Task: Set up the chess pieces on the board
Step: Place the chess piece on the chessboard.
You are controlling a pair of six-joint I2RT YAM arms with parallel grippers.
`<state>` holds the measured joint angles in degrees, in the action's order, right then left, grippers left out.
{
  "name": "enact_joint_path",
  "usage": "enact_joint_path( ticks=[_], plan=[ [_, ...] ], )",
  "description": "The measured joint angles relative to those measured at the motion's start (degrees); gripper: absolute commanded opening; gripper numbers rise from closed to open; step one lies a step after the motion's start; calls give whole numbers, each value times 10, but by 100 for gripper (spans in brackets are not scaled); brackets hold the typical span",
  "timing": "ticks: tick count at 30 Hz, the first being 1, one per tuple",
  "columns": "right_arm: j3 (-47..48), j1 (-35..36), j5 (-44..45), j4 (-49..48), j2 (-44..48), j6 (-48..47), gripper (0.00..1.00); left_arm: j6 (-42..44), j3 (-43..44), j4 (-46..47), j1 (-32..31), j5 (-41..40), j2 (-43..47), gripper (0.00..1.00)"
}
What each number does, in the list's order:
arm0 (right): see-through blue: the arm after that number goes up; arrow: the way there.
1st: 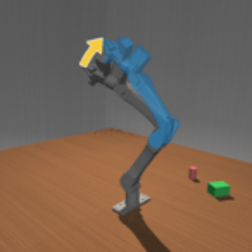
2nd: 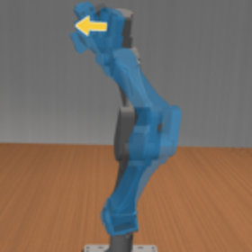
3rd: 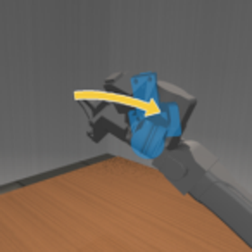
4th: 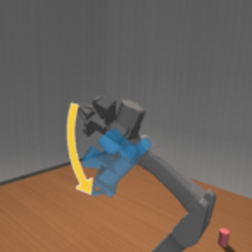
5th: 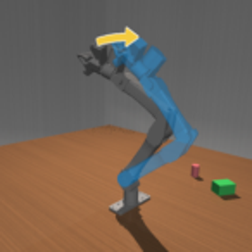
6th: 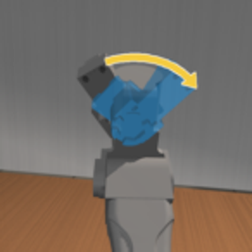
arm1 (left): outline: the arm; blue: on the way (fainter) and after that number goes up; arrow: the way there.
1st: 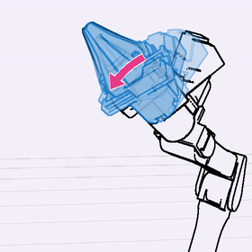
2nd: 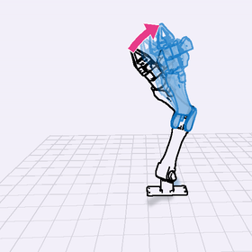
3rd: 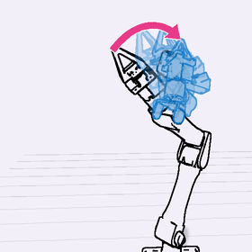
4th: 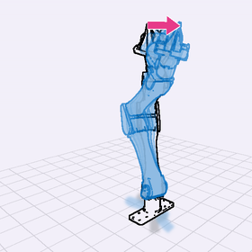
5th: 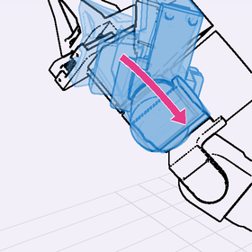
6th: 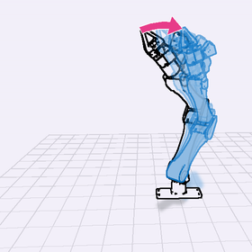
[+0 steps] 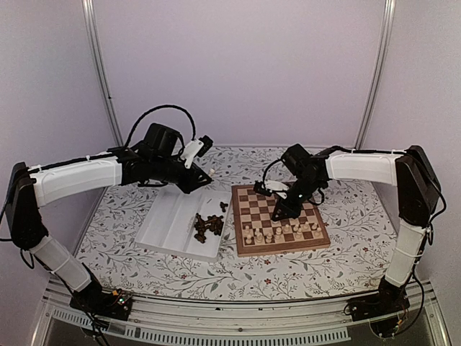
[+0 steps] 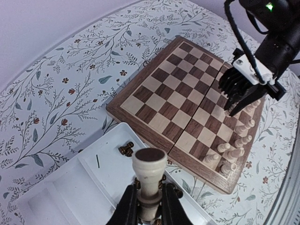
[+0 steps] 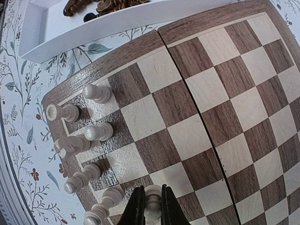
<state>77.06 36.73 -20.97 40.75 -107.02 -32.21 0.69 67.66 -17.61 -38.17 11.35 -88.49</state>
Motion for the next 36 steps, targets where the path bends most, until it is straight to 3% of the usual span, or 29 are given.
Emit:
enact_joint_path(
  ticks=[20,36],
  plan=[
    [-2,0,-21,30,-26,-9,7,0,0,-1,0,2,0,1],
    [-2,0,-21,30,-30,-6,36,2,0,-3,1,2,-3,2]
  ],
)
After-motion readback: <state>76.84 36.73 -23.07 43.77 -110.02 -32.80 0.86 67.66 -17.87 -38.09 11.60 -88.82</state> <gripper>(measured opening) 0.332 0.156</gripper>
